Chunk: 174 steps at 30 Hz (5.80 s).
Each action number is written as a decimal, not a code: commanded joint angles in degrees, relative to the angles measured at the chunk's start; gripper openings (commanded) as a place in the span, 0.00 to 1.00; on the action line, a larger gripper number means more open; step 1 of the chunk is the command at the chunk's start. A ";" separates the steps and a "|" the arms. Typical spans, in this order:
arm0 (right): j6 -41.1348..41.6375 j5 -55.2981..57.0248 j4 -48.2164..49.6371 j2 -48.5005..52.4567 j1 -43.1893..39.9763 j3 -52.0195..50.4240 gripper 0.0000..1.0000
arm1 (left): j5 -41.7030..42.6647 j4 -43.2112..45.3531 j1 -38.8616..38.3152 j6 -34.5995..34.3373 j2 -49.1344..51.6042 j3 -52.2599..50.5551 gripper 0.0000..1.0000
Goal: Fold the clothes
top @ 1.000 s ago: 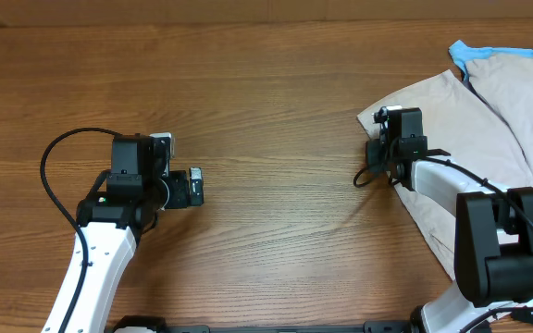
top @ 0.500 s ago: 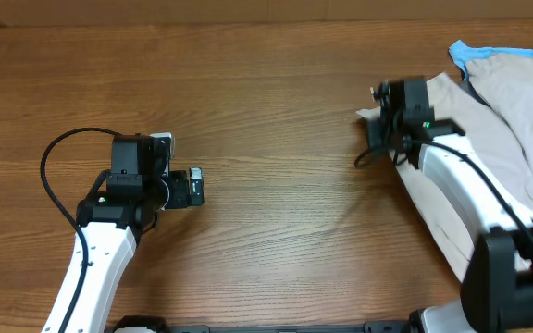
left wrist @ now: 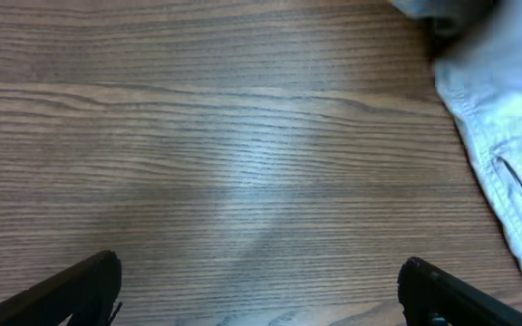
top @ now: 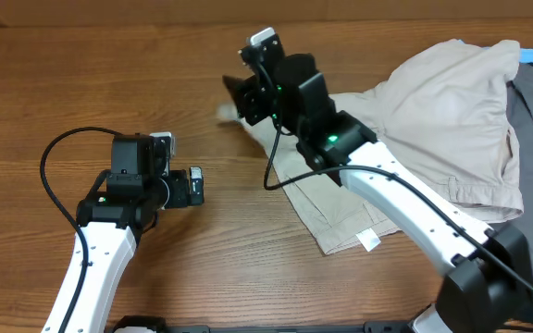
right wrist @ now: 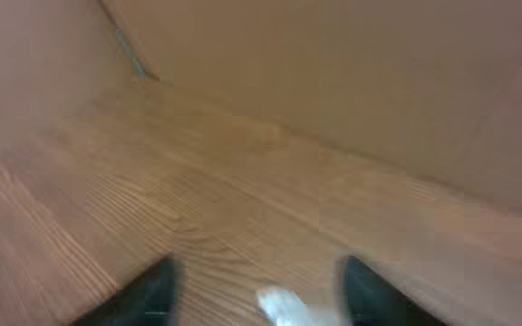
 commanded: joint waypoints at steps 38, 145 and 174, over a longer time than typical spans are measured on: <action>17.18 9.66 -55.58 -23.04 -37.20 1.16 1.00 | 18.18 36.83 -42.34 -56.78 35.32 0.98 0.84; 19.87 -5.35 -34.16 30.49 -17.27 31.28 0.34 | 8.92 30.38 29.86 -14.51 13.94 3.43 0.04; 5.40 -13.60 -64.94 25.99 -28.09 26.49 0.71 | 10.93 -21.84 24.33 -9.55 28.06 31.65 1.00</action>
